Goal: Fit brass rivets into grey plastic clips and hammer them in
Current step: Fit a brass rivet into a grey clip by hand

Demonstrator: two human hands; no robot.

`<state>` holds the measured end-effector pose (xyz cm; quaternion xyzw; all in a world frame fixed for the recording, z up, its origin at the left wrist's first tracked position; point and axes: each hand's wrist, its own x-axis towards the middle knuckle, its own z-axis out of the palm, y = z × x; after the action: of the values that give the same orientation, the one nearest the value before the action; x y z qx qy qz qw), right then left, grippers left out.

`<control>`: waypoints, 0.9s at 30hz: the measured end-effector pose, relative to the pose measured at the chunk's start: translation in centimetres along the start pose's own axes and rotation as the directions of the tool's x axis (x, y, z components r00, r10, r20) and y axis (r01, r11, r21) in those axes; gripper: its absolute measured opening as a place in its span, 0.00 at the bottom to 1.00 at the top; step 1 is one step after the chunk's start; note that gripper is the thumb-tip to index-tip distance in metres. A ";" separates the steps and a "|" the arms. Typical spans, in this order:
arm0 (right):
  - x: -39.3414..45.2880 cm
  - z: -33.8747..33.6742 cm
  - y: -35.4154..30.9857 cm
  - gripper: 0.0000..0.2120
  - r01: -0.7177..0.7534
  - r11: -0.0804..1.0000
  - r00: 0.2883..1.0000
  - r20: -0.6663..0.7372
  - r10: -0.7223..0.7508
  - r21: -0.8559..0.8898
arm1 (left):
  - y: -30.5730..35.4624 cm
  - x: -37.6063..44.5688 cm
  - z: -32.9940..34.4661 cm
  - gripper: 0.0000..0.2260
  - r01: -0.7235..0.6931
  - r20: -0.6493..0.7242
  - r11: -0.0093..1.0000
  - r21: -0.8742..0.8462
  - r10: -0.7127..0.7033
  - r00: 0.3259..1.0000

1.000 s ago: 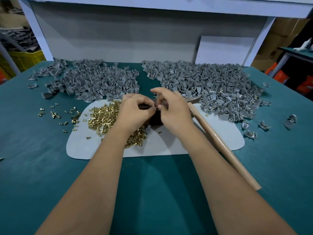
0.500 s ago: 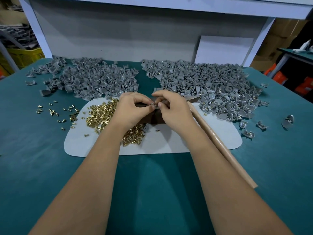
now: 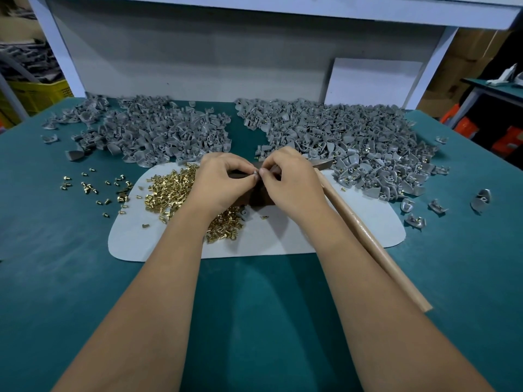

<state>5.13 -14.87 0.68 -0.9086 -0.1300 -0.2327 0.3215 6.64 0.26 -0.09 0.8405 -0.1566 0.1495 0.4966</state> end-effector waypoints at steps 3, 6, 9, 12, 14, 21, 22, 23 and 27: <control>0.2 -0.1 -0.3 0.03 -0.034 0.999 0.999 0.007 0.034 -0.018 | 0.0 0.0 0.0 0.03 -0.005 0.002 1.000 0.005 0.005 1.000; 0.6 0.0 -0.8 0.04 -0.076 0.996 0.997 0.017 0.077 -0.049 | 0.2 0.0 0.2 0.03 0.006 -0.003 1.000 -0.005 -0.006 1.000; 0.8 0.1 -1.1 0.07 -0.133 0.989 0.991 0.014 0.134 -0.060 | 0.5 -0.2 0.2 0.04 -0.004 -0.006 1.000 -0.027 0.004 1.000; 0.8 0.2 -1.3 0.09 -0.159 0.987 0.987 0.003 0.160 -0.034 | 0.7 -0.3 0.3 0.04 0.001 0.000 0.999 -0.038 -0.001 1.000; 0.6 0.3 -1.3 0.08 -0.167 0.986 0.986 -0.015 0.166 -0.012 | 0.7 -0.3 0.2 0.05 0.022 0.003 0.999 -0.040 -0.022 1.000; 0.5 0.1 -1.3 0.05 -0.182 0.983 0.983 0.023 0.182 -0.003 | 1.1 -0.8 0.2 0.08 0.090 -0.003 0.996 -0.018 -0.090 0.996; 0.5 -0.2 -1.3 0.04 -0.186 0.983 0.981 0.052 0.186 0.003 | 1.3 -1.1 0.3 0.10 0.099 -0.019 0.995 -0.008 -0.099 0.995; 0.4 -0.5 -1.4 0.02 -0.184 0.983 0.980 0.085 0.181 0.021 | 1.4 -1.2 0.4 0.12 0.106 -0.041 0.994 0.012 -0.105 0.994; -0.7 -3.1 -0.8 0.11 -0.253 0.965 0.967 -0.002 0.253 -0.066 | 1.4 -1.6 0.6 0.13 0.103 -0.098 0.989 0.103 -0.093 0.991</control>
<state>3.13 -16.31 2.85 -0.9286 -0.0063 -0.1909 0.3183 4.67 -0.75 0.12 0.8649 -0.0836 0.1719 0.4640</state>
